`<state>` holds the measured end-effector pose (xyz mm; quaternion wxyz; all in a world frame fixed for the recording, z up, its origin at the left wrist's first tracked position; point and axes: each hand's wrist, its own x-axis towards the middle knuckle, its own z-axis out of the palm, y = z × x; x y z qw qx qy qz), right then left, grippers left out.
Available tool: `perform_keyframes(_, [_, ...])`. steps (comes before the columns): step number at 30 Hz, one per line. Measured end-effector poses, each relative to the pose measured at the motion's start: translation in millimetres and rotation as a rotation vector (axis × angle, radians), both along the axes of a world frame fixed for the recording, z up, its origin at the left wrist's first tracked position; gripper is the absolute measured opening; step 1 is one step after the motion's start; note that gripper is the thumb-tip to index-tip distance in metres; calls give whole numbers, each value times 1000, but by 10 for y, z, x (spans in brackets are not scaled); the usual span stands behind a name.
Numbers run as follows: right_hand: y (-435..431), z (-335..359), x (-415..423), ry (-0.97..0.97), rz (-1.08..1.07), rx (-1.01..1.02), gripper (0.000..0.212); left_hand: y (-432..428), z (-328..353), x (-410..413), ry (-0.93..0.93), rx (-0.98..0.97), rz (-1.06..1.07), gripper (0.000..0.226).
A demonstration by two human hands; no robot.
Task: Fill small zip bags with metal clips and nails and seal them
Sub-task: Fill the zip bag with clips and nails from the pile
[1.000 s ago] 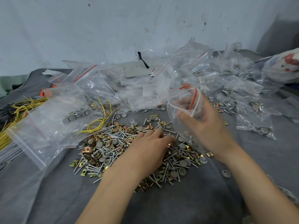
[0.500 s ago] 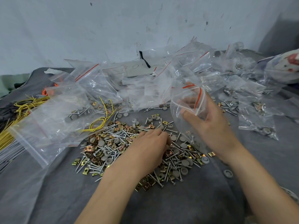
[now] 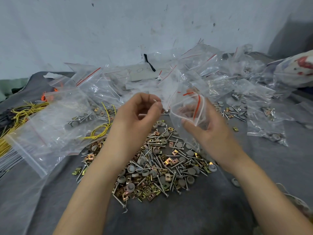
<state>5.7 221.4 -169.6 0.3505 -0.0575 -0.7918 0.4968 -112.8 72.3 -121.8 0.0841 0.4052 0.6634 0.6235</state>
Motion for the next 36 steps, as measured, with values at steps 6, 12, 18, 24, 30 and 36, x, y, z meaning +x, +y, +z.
perform_keyframes(6, [-43,-22,-44,8,6,11,61,94,59,130,62,19,-53,10])
perform_keyframes(12, [-25,-22,-35,-3,15,-3,63,161,61,182,146,-6,-65,10])
perform_keyframes(18, [-15,-17,-21,-11,-29,29,61,134,18,56,62,66,117,15])
perform_keyframes(24, [-10,3,-11,1,-31,17,62,159,-249,-48,149,-287,103,16])
perform_keyframes(30, [12,16,10,22,-59,29,56,196,-487,44,375,-700,-83,27])
perform_keyframes(36, [49,13,33,30,-69,-2,54,240,-623,139,666,-799,-144,41])
